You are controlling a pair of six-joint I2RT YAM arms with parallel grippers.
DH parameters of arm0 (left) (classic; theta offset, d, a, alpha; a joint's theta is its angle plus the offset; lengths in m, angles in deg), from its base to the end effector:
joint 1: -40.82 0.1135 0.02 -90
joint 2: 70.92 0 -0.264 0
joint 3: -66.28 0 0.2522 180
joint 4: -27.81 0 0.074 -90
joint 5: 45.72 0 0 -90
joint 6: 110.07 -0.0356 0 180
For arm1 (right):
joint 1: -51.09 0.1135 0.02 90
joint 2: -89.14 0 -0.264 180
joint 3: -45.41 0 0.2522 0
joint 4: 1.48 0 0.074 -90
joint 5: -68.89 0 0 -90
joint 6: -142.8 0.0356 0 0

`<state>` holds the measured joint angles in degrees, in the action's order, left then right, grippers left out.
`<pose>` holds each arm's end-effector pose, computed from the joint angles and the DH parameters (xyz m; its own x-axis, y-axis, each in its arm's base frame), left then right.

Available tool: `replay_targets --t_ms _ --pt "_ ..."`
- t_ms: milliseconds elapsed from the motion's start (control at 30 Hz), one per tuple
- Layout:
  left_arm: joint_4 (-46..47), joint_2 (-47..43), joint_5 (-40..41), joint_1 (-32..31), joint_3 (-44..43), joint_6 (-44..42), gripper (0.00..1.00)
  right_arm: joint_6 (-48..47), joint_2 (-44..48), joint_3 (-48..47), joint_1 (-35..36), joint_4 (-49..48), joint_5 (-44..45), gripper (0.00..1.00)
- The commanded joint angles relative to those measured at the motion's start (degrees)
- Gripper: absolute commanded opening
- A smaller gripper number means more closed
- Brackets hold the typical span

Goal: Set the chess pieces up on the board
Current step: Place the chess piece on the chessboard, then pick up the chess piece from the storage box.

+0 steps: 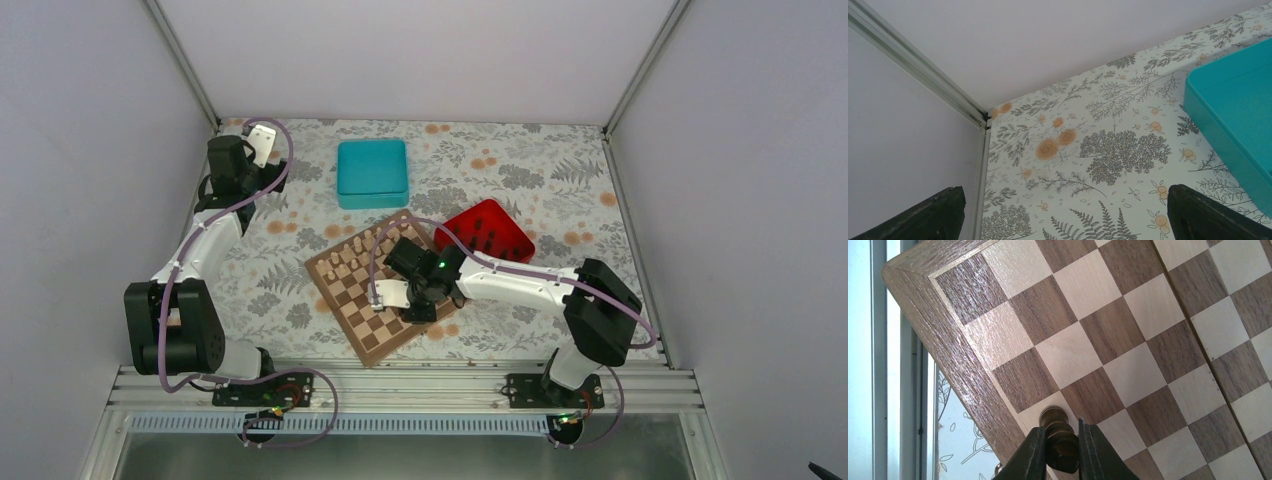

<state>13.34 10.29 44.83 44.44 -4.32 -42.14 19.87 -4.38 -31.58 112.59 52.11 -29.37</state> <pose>0.3261 0.0210 0.2815 -0.4190 0.3500 -0.8378 0.0924 0.9344 0.3441 0.1459 0.2794 0.2025 0.1088 -0.9270 -0.3589 -0.9935 -0.0890 -0.0715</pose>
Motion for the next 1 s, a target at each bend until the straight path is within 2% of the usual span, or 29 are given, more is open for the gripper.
replay_targets --t_ms 0,267,467,533,633,800,967 --pt "1.6 -0.7 0.1 0.0 0.7 -0.7 1.00 0.4 -0.2 0.6 0.7 -0.3 -0.4 0.16" --pt "1.5 -0.3 -0.1 0.0 0.4 -0.9 1.00 0.0 3.6 -0.4 0.6 2.6 0.6 0.41" --pt "1.6 -0.3 0.3 0.0 0.4 -0.9 1.00 -0.5 8.6 -3.2 -3.5 6.1 3.2 0.50" --pt "1.7 -0.6 0.5 0.0 0.4 -1.0 1.00 -1.5 10.8 -4.9 -7.8 7.1 4.1 0.53" --pt "1.7 -1.0 0.4 0.0 0.5 -1.0 1.00 -4.2 12.7 -6.1 -18.0 7.4 3.8 0.54" --pt "1.3 -1.0 -0.1 0.0 0.0 -0.8 1.00 -8.1 9.5 -7.4 -34.4 5.9 3.2 0.53" --pt "1.8 -1.5 0.3 0.0 0.6 -0.9 1.00 -10.1 2.8 -7.5 -41.4 3.8 0.6 0.49"
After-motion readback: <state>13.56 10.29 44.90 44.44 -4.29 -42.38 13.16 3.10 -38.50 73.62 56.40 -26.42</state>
